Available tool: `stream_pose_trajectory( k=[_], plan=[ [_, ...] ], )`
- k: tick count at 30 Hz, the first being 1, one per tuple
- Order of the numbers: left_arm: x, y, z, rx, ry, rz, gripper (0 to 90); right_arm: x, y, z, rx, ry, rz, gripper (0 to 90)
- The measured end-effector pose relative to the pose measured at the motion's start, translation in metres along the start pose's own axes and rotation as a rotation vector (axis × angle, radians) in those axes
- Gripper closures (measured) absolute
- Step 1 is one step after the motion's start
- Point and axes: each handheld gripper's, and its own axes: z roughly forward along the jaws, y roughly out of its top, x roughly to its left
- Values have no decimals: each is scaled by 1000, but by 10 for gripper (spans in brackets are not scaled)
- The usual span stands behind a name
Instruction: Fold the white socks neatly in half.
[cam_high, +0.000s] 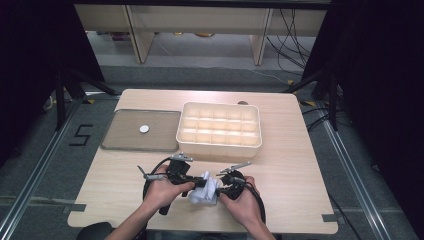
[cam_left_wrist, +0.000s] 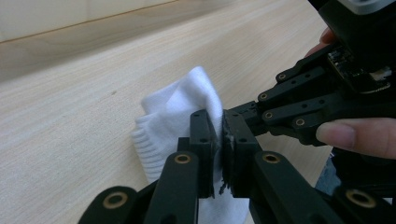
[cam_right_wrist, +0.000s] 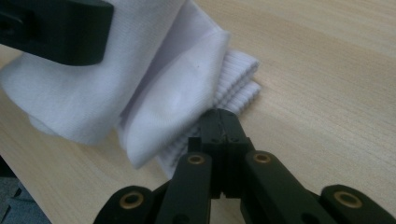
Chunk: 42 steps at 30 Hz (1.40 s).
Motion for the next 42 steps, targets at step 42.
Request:
stream_pose_trajectory(
  k=[42],
  plan=[
    [-2, -3, 18, 28, 9, 5, 811, 8, 2, 7, 3, 18, -8, 900]
  ],
)
